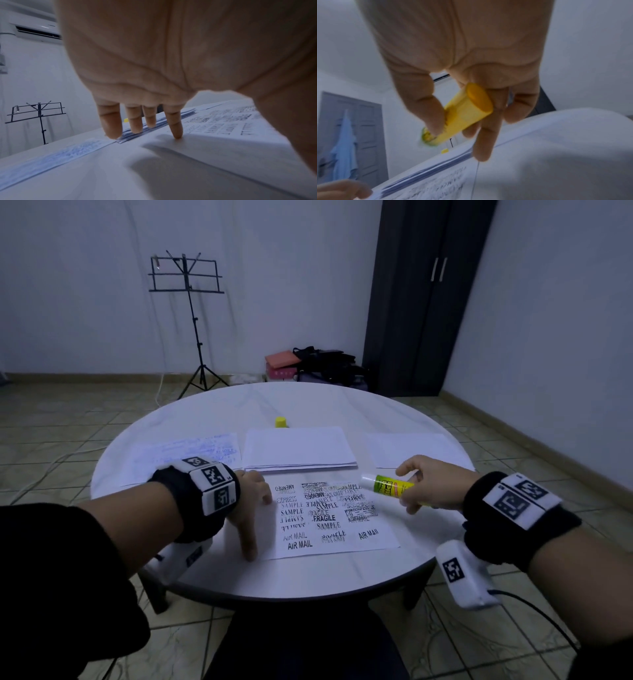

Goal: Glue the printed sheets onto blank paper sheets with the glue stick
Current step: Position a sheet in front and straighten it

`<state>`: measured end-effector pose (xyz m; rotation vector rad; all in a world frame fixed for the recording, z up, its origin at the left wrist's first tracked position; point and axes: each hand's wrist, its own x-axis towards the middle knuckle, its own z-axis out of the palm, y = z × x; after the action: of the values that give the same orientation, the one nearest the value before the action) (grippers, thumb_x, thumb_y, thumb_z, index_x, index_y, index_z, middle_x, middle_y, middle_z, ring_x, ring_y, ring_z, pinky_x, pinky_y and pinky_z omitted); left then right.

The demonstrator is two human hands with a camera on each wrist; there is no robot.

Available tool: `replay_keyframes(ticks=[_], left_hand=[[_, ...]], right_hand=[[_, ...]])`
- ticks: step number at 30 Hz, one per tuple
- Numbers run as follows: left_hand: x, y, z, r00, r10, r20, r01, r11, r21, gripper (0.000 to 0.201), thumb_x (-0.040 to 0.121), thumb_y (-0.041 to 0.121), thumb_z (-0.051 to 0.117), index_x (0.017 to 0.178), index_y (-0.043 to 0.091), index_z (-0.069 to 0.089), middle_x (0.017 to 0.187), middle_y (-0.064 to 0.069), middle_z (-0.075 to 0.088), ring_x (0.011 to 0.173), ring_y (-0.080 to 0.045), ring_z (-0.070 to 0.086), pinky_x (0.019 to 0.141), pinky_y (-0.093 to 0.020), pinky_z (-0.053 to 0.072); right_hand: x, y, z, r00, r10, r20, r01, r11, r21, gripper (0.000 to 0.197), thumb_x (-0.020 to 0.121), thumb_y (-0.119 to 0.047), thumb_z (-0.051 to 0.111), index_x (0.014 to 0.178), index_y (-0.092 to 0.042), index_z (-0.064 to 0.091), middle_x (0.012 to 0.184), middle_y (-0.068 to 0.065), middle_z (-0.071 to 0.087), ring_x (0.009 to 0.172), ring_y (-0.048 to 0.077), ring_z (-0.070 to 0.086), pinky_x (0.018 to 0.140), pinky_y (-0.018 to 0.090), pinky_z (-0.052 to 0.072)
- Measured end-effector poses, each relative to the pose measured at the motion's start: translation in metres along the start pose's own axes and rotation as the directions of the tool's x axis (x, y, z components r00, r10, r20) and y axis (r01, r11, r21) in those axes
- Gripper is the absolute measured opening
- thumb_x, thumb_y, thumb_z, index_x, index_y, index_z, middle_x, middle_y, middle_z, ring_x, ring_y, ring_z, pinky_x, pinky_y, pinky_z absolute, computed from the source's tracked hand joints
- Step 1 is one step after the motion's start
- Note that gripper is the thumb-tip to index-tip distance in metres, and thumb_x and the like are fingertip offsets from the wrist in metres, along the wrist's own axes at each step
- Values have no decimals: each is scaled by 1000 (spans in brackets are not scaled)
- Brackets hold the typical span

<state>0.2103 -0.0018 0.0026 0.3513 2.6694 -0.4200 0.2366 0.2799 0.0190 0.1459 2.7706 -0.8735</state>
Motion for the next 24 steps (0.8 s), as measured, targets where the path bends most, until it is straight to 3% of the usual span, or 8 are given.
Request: replay_keyframes(ticks=[2, 4, 7, 12, 15, 19, 22, 24], left_hand=[[-1, 0, 2, 1000, -8, -14, 8, 1000, 5, 104, 51, 61, 83, 139, 35, 35, 150, 5, 17, 139, -20, 22, 111, -39, 26], [-1, 1, 1, 1000, -11, 5, 11, 1000, 23, 105, 52, 62, 82, 141, 34, 34, 147, 4, 22, 137, -21, 26, 111, -40, 29], [0, 3, -2, 999, 2, 46, -4, 999, 36, 106, 56, 60, 82, 143, 29, 30, 143, 3, 33, 133, -21, 35, 110, -41, 33], [5, 2, -4, 998, -4, 61, 4, 1000, 2, 106, 55, 55, 84, 142, 27, 30, 140, 5, 43, 125, -19, 45, 106, -37, 38], [9, 4, -13, 998, 4, 59, -4, 1000, 3, 97, 59, 55, 82, 139, 28, 36, 140, 4, 41, 124, -19, 46, 103, -34, 40], [23, 14, -33, 998, 39, -39, -41, 997, -58, 84, 66, 53, 79, 137, 27, 42, 140, 0, 38, 126, -20, 43, 103, -34, 40], [40, 26, -55, 995, 57, -81, -65, 993, -98, 79, 72, 54, 74, 138, 25, 42, 141, -1, 40, 127, -22, 43, 105, -37, 38], [55, 36, -71, 991, 79, -110, -93, 988, -125, 75, 76, 53, 71, 139, 23, 42, 142, -1, 41, 128, -21, 43, 106, -36, 37]], right_hand=[[8, 0, 3, 1000, -9, 13, 9, 1000, -2, 40, 84, -17, 64, 120, -25, 49, 90, -1, 68, 81, 13, 58, 71, 26, 38], [15, -2, 8, 1000, -23, 11, 23, 1000, -7, 35, 88, -17, 61, 122, -22, 54, 101, 2, 61, 88, 15, 53, 77, 26, 37], [27, -2, 15, 1000, 11, -27, -8, 995, 101, 30, 85, -17, 66, 113, -20, 55, 95, 1, 61, 85, 16, 55, 77, 27, 40], [41, -2, 14, 997, 72, 2, -72, 997, 42, 39, 73, -15, 74, 106, -21, 54, 105, 7, 63, 95, 23, 59, 91, 35, 46], [52, 4, 10, 998, 63, 23, -62, 998, -33, 42, 52, -22, 77, 92, -14, 66, 98, 7, 71, 96, 27, 65, 94, 42, 47], [51, 8, 3, 997, -16, 72, 22, 996, -90, 23, 66, -11, 75, 89, -10, 71, 94, 6, 73, 95, 26, 67, 94, 41, 48], [58, 17, -6, 995, 34, 91, -23, 992, -122, 40, 77, -3, 67, 113, -17, 58, 112, -2, 60, 106, 21, 57, 90, 31, 44], [68, 23, -15, 997, 71, 26, -63, 969, -240, 46, 85, -1, 57, 127, -19, 53, 124, -1, 52, 115, 18, 50, 88, 25, 40]])
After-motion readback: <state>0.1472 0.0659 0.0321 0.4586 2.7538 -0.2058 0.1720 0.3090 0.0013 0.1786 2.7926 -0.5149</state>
